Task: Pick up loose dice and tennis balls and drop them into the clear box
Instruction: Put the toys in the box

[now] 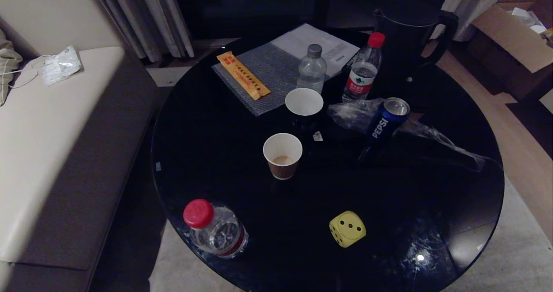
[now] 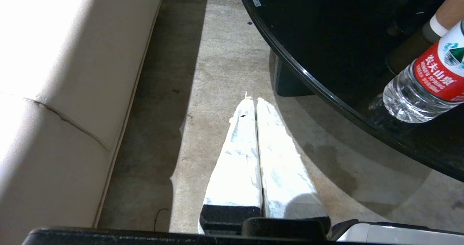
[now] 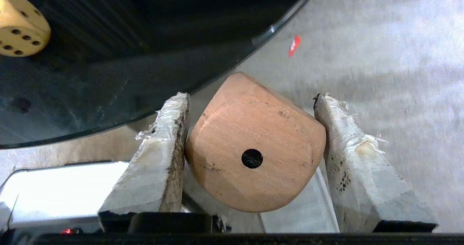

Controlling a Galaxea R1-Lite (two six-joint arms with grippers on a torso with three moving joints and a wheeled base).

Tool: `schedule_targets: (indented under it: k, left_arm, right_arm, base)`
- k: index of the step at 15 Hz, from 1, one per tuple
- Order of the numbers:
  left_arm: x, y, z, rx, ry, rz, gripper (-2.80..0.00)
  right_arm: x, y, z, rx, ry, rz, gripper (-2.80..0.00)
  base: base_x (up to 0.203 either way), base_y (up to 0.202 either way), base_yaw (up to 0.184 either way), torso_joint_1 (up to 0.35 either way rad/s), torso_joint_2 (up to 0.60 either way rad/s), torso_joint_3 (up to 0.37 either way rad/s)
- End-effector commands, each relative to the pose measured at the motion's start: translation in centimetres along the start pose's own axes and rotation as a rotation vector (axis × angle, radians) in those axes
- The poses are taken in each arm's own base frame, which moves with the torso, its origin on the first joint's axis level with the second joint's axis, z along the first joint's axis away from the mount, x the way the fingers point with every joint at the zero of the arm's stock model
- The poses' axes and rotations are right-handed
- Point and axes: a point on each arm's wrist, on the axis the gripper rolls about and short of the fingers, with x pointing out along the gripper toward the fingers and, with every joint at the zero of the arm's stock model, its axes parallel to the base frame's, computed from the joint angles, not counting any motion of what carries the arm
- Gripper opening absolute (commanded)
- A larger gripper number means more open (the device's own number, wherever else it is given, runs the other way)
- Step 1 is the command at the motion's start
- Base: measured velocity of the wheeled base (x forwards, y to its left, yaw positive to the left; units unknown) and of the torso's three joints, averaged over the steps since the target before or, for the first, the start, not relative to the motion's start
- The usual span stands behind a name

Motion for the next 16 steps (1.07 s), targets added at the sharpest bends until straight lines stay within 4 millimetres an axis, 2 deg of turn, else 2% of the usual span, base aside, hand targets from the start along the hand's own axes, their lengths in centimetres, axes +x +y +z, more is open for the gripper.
schedule_targets:
  k: [1, 3, 16]
  left_arm:
    - [0.02, 0.0, -0.04, -0.001, 0.003, 0.001, -2.8]
    - [0.02, 0.0, -0.04, -0.001, 0.003, 0.001, -2.8]
    - [0.02, 0.0, -0.04, 0.008, 0.003, -0.002, -2.8]
  right_arm:
    - [-0.87, -0.1, -0.86, -0.01, -0.115, 0.024, -2.8]
    - [-1.16, -0.13, -1.08, -0.022, -0.158, 0.037, -2.8]
    - [-1.15, -0.14, -1.08, -0.022, -0.156, 0.038, -2.8]
  base:
    - [0.0, 0.0, 0.0, 0.0, 0.0, 0.0]
    - [0.0, 0.0, 0.0, 0.0, 0.0, 0.0]
    - [0.0, 0.0, 0.0, 0.0, 0.0, 0.0]
